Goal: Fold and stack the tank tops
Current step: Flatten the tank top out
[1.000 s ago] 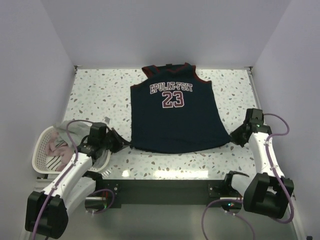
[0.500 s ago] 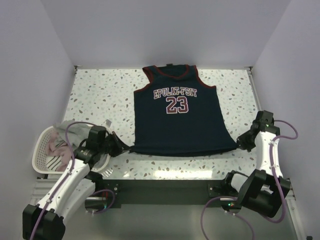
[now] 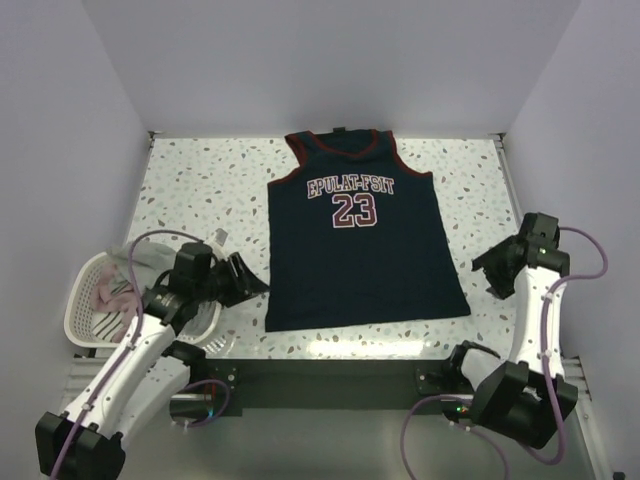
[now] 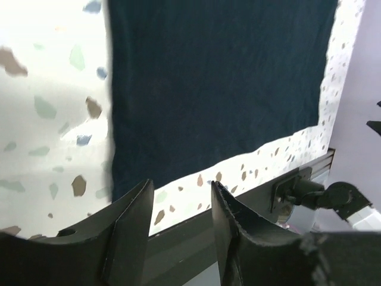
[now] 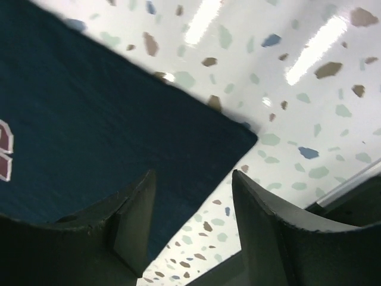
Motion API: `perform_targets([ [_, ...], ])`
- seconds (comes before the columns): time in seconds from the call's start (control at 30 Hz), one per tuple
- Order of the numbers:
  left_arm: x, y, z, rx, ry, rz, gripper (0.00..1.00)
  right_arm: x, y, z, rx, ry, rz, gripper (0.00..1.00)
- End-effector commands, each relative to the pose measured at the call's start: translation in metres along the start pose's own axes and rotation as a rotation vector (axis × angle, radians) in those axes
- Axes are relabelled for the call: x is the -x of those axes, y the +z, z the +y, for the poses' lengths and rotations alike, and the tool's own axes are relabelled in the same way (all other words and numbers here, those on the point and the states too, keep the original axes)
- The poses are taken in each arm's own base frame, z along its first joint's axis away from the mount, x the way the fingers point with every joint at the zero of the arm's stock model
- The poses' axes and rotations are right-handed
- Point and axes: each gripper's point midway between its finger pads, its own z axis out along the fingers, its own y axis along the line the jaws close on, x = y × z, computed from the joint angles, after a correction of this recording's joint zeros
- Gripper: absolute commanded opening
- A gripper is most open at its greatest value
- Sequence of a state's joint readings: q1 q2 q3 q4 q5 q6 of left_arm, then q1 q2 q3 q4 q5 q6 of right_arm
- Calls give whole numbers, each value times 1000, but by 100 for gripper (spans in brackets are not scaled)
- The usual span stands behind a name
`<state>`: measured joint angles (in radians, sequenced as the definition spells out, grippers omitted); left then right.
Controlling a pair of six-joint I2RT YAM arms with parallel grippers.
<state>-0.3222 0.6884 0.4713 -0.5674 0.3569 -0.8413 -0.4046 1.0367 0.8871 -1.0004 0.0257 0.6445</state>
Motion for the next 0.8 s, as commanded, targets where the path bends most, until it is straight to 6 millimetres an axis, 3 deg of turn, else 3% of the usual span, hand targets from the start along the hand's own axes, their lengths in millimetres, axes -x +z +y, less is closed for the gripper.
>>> perform_targets([
  [0.0,36,-11,-27,-13,70,-101,49,4,-23,33,175,-55,-49,58],
  [0.03,52,-14,-43,-42,83,-141,49,-2,-28,53,241,-119,-72,58],
  [0.1,77,3,-48,1,72,-166,48,-5,-36,70,252,-169,-132,59],
  [0.23,143,40,-53,131,68,-263,47,-59,-39,115,316,-374,-81,58],
  [0.3,170,54,-55,153,84,-314,47,-74,-37,129,328,-424,-98,57],
  [0.33,184,68,-55,182,88,-311,47,-101,-39,141,352,-494,-76,57],
  [0.4,209,77,-45,265,97,-342,47,-122,-41,154,369,-560,-82,56],
  [0.43,226,90,-46,284,105,-350,47,-143,-52,167,410,-618,-91,56],
  [0.47,236,96,-42,292,126,-343,48,-155,-47,172,391,-661,-87,56],
  [0.5,253,98,-50,291,132,-354,47,-166,-53,183,414,-685,-91,56],
  [0.53,256,117,-33,332,126,-320,47,-188,-61,193,464,-732,-79,56],
  [0.57,267,122,-28,337,142,-320,47,-205,-56,197,457,-771,-61,55],
  [0.63,281,146,-27,302,163,-294,46,-238,-70,213,530,-831,-44,55],
  [0.67,287,154,-23,300,179,-280,45,-255,-62,215,514,-867,-34,55],
  [0.7,299,156,-30,296,192,-286,44,-267,-70,225,547,-877,-26,54],
  [0.73,298,173,-15,326,212,-250,43,-288,-76,228,582,-912,-12,54],
  [0.77,302,178,-13,328,227,-247,43,-300,-77,231,595,-932,-5,52],
])
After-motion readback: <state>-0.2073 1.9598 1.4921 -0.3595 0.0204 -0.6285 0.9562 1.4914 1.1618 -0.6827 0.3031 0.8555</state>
